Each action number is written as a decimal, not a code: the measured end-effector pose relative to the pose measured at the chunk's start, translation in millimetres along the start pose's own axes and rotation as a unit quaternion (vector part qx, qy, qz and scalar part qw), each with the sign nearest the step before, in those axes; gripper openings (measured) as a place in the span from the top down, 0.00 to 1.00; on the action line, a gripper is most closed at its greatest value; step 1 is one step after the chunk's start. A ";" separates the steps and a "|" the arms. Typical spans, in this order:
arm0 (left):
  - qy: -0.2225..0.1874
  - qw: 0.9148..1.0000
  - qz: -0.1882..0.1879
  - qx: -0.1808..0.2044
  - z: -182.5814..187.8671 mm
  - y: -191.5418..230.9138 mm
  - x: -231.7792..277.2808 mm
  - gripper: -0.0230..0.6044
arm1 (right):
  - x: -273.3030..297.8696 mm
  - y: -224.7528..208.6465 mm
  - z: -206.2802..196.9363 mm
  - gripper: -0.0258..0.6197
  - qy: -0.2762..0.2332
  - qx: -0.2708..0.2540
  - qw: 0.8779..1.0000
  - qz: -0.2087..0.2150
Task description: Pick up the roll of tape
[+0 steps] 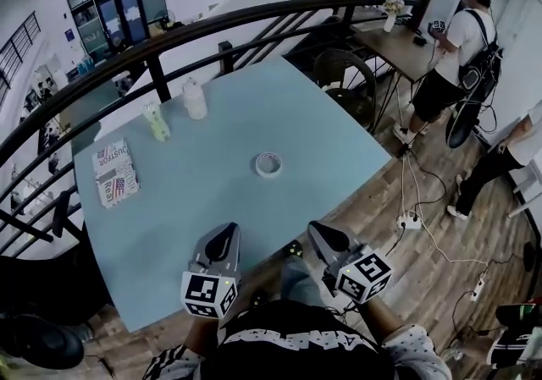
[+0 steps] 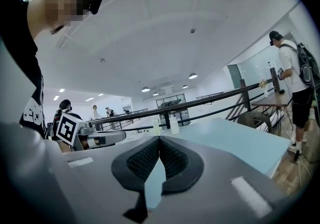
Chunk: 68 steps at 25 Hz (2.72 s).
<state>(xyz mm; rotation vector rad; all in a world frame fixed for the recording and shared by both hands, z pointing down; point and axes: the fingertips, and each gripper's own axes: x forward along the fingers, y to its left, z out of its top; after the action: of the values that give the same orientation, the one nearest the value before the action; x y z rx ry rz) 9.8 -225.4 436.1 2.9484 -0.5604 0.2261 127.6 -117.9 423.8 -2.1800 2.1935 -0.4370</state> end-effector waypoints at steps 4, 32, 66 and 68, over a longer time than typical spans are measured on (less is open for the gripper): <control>0.004 0.999 0.047 0.003 1.9 21.6 2.5 0.96 | 35.9 -11.4 -2.0 0.94 0.010 0.004 0.999 0.044; 0.022 0.967 0.253 -0.027 -14.8 83.8 61.5 0.96 | 223.8 -129.3 -89.4 0.88 0.165 -0.084 0.967 0.175; 0.041 0.907 0.416 -0.041 -16.6 92.6 55.1 0.96 | 294.1 -158.5 -193.2 0.77 0.312 -0.342 0.831 0.309; 0.043 0.905 0.422 -0.041 -16.9 90.1 53.0 0.96 | 292.0 -159.1 -198.5 0.82 0.322 -0.353 0.821 0.312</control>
<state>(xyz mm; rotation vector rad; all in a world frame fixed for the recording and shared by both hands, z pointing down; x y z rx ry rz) 22.9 -324.6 470.8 2.3989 -1.7409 0.3884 234.4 -366.3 701.0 -1.3801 3.7473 -0.3931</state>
